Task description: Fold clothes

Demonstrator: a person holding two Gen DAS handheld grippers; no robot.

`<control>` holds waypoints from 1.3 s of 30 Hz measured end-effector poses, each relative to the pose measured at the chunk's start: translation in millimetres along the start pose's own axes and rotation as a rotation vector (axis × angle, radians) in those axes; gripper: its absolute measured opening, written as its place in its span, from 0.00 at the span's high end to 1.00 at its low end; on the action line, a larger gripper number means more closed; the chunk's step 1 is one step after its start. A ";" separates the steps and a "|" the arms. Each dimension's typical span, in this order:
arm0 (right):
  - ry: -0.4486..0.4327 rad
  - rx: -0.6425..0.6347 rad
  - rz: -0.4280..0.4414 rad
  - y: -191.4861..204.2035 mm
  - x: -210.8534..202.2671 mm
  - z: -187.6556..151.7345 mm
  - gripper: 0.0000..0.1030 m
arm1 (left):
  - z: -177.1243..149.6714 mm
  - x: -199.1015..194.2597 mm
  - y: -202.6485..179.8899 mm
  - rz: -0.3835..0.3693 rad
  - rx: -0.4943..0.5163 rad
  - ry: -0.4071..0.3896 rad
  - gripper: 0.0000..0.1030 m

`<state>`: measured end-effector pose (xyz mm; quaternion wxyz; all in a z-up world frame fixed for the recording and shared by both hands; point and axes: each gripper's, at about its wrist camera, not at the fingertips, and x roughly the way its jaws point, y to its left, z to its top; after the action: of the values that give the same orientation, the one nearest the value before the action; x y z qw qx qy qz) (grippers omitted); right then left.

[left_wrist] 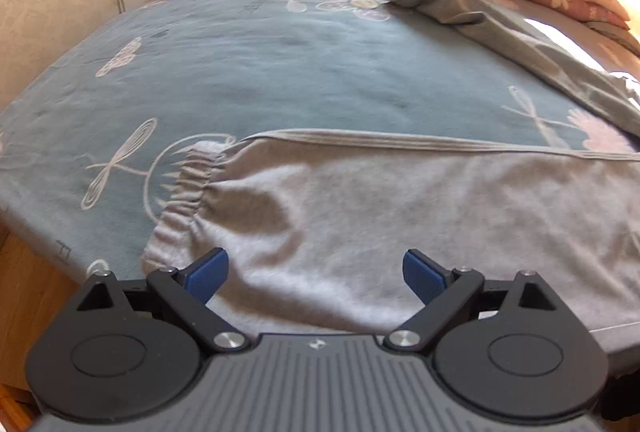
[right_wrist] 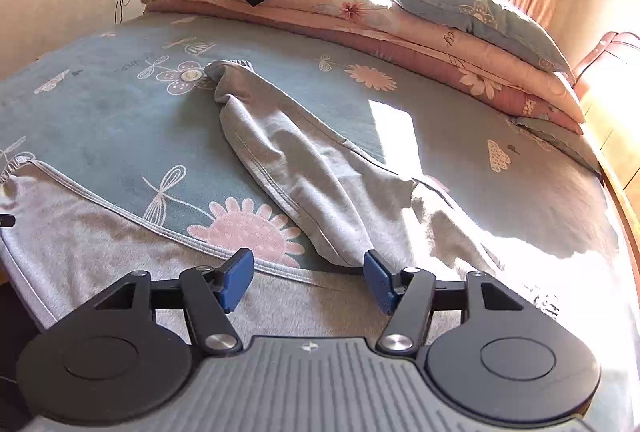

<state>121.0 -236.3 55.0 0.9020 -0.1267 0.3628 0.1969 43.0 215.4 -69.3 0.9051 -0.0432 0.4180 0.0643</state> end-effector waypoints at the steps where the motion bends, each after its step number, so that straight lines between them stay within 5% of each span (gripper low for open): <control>1: 0.001 0.033 0.022 -2.6 -0.8 -11.4 0.30 | 5.8 1.8 -17.9 -0.069 0.028 -0.009 0.08; 3: 0.015 0.095 0.063 -5.7 2.5 -34.0 0.27 | 15.2 7.8 -57.8 -0.189 0.098 -0.017 0.08; 7: 0.091 0.187 0.077 4.0 35.9 -84.1 0.27 | 16.1 28.2 -125.9 -0.287 0.227 0.019 0.08; 13: 0.168 0.195 0.012 27.8 63.6 -138.4 0.26 | -2.4 49.5 -148.7 -0.153 0.313 0.105 0.06; 18: 0.139 0.196 0.080 33.0 61.7 -151.3 0.00 | -10.1 40.2 -107.1 -0.114 0.187 0.142 0.04; 26: 0.086 0.102 0.035 49.2 64.1 -160.1 0.00 | -7.9 28.2 -104.6 0.017 0.171 0.166 0.04; 33: 0.054 0.098 0.050 46.1 60.8 -164.8 0.00 | 23.0 27.7 -177.6 -0.248 0.280 0.077 0.04; 39: 0.047 0.087 0.063 43.7 59.5 -166.7 0.00 | 37.0 67.6 -192.0 -0.377 0.201 0.138 0.04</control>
<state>39.9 -243.7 -108.2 0.8912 -0.0805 0.3959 0.2062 143.5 36.0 -92.3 0.8702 -0.0346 0.4677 -0.1509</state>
